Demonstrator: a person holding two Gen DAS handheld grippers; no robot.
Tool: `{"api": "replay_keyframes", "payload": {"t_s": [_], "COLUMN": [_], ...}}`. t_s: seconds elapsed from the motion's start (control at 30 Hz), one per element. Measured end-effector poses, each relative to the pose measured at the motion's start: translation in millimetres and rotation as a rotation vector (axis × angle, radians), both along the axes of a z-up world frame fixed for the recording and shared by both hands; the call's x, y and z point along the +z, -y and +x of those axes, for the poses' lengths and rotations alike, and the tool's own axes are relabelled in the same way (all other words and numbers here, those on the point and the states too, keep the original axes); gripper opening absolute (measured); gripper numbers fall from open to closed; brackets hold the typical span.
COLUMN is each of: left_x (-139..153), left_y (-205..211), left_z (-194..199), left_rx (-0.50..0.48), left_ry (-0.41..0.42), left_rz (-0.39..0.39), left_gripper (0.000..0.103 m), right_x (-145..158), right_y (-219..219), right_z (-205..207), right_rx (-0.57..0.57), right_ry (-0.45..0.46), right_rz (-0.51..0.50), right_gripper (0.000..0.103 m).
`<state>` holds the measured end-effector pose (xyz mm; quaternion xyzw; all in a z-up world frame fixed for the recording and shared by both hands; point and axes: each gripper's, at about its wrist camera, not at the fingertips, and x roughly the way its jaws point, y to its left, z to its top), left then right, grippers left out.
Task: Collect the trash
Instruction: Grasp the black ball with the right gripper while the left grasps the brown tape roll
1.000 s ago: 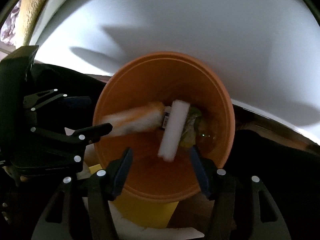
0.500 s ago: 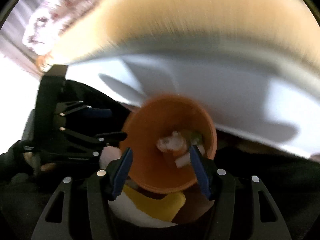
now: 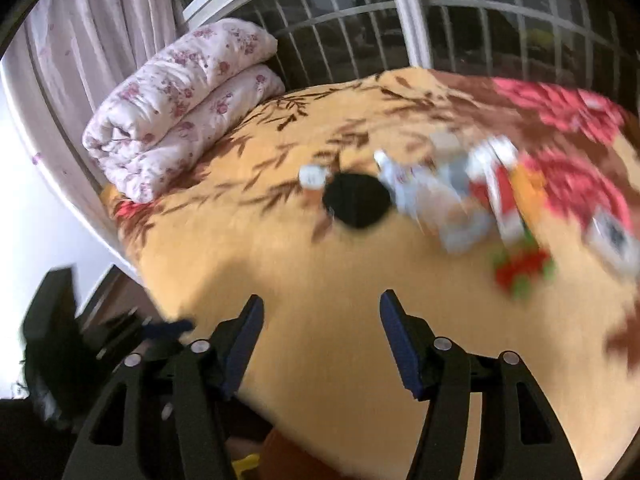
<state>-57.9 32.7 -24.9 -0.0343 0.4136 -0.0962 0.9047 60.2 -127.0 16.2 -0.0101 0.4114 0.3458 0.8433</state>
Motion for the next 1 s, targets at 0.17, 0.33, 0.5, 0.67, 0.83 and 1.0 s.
{"api": "replay_keyframes", "payload": {"t_s": [0.17,0.33,0.5,0.67,0.83,1.0], "left_x": [-2,-6,-7,-6,2,10], "left_y": [-21,-35,-36,-37,-44,-44], "left_z": [10,15,20,23,45,104], "left_rx": [0.053,0.076,0.08,0.089,0.106,0.12], "left_ry": [-0.014,-0.011,-0.008,-0.007,-0.011,-0.037], "left_rz": [-0.02,-0.038,-0.042,-0.041,-0.052,-0.069], "left_gripper": [0.077,0.077,0.077,0.077,0.077,0.077], "right_x": [-6,-29,-46,-58,-34,-3], "right_y": [-41,-61,-78,-77,-45,15], "right_z": [59,102,116,121,86,18], "right_rx": [-0.013,-0.051,-0.102,-0.143,-0.139,-0.193], "right_ry": [0.037,-0.041,-0.048,-0.074,-0.063,0.053], "right_rz": [-0.053,-0.074,-0.127,-0.157,-0.038,0.052], "right_gripper": [0.076,0.076,0.08,0.049,0.049,0.05]}}
